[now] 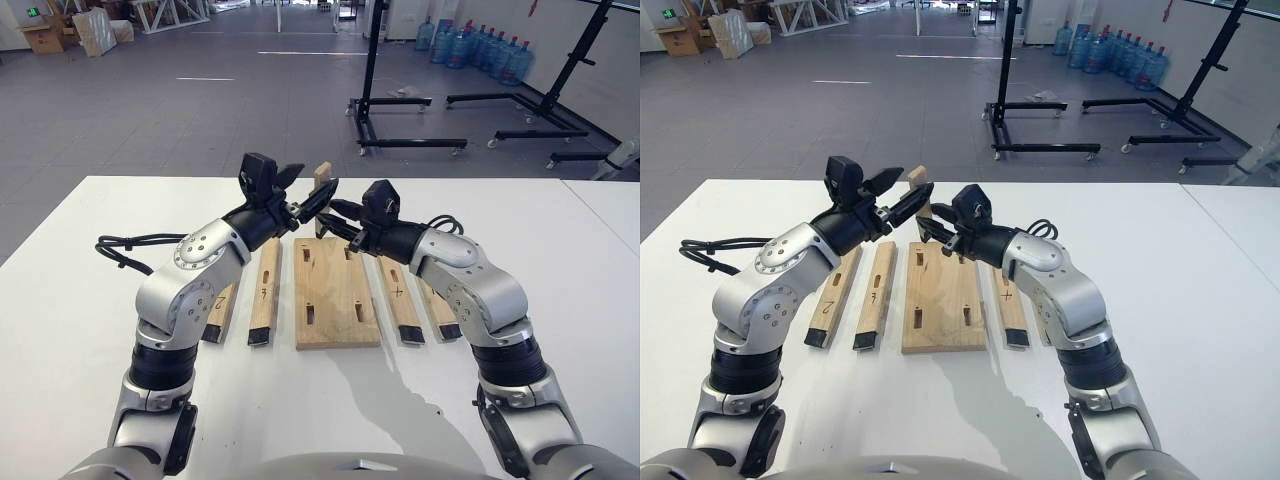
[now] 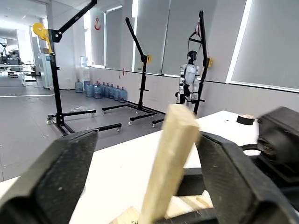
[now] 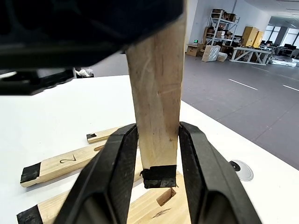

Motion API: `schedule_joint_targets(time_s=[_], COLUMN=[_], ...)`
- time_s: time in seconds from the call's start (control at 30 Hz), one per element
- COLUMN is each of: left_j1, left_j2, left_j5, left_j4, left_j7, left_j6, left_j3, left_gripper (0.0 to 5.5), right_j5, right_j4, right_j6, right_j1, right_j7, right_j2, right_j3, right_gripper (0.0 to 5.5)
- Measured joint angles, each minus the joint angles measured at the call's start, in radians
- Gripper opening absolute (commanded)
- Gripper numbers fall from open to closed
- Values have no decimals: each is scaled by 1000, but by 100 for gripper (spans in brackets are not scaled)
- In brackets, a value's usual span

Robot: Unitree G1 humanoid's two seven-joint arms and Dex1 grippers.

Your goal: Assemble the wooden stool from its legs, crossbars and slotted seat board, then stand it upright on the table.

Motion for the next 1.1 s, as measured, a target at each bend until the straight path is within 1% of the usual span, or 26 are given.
schedule_joint_targets(time_s=[0.17, 0.4, 0.43, 0.6, 0.63, 0.93, 0.97, 1.1], left_j1=[0, 0, 0, 0, 0, 0, 0, 0], left_j2=[1, -2, -2, -3, -3, -10, -11, -14], left_j5=[16, 33, 33, 36, 42, 55, 55, 57], left_j4=[-7, 9, 9, 9, 9, 9, 9, 15], left_j7=[0, -1, -4, -7, -4, 4, 4, 4], left_j6=[10, 17, 19, 28, 30, 42, 42, 41], left_j3=[-16, -18, -19, -21, -19, -22, -20, -2], left_gripper=[246, 129, 124, 54, 47, 43, 42, 38], right_j5=[-1, -1, -1, 0, -1, -19, -19, 10], right_j4=[1, -21, -21, -26, -28, -38, -37, -36], right_j6=[-2, -2, -1, -1, 0, -1, -1, 37], right_j1=[0, 0, 0, 0, 1, 12, 12, 21], right_j7=[-2, 1, 1, -1, -2, -23, -27, -39], right_j2=[7, 18, 18, 21, 21, 24, 28, 51], right_j3=[4, 21, 21, 23, 25, 39, 38, 30], right_gripper=[128, 128, 128, 128, 128, 128, 165, 224])
